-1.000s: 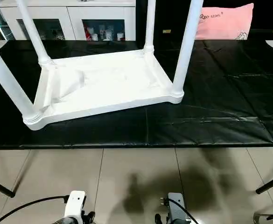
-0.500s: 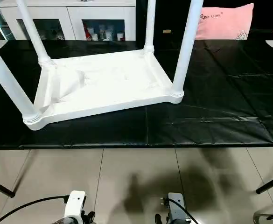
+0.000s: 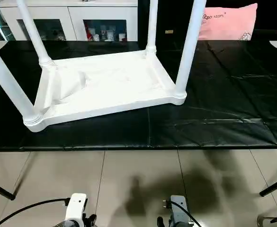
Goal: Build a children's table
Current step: Rotate leg to tighten
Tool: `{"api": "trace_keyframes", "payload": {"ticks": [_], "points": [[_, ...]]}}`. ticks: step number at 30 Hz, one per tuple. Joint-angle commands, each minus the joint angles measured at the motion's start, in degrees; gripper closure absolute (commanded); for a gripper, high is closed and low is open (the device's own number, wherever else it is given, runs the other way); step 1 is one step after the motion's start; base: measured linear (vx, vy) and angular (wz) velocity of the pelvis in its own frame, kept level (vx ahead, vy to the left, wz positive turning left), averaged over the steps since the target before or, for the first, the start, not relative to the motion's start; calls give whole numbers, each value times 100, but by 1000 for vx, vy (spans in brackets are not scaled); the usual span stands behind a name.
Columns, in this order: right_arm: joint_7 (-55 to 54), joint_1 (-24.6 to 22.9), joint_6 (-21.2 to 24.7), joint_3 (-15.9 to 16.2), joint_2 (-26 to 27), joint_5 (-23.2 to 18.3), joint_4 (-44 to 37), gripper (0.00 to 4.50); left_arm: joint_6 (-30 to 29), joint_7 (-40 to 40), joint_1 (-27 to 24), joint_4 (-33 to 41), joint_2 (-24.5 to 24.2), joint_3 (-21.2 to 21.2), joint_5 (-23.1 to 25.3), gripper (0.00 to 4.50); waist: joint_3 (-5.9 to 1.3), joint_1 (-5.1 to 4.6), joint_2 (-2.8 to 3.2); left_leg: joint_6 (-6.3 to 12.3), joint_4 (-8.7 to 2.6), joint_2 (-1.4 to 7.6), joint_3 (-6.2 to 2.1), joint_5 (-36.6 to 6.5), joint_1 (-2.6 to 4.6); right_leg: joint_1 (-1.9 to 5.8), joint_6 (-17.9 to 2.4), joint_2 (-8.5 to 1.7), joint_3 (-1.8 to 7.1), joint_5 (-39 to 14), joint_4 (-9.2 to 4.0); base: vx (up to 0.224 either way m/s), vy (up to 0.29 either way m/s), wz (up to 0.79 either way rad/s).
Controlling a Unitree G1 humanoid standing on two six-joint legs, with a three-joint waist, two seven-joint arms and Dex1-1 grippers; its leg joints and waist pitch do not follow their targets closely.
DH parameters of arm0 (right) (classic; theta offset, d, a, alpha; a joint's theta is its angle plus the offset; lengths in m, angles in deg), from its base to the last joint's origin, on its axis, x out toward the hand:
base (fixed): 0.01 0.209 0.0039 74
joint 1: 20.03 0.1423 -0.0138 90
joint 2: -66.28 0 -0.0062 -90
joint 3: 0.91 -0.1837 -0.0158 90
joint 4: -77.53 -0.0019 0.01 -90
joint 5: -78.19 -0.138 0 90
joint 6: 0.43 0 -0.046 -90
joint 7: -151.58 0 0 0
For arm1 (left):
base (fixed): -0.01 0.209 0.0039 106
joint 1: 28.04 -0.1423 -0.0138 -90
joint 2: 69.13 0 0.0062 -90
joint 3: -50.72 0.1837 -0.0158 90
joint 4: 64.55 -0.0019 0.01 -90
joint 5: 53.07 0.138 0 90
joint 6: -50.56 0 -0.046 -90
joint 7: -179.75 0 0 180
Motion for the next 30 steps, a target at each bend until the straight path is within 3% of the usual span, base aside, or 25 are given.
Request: {"api": "trace_keyframes", "payload": {"ticks": [1,30], "points": [[0,-50,42,5,9,62,40,0,-31,-2,11,-48,-17,-49,39,190,-163,-9,-22,87,-553,559,-253,-2042,105,91,-1358,-575,296,-1319,-506,0,0,0],[0,-50,42,5,9,62,40,0,-31,-2,11,-48,-17,-49,39,190,-161,-11,-23,104,-553,560,-251,-2026,102,90,-1360,-573,295,-1311,-506,0,0,0]]}}
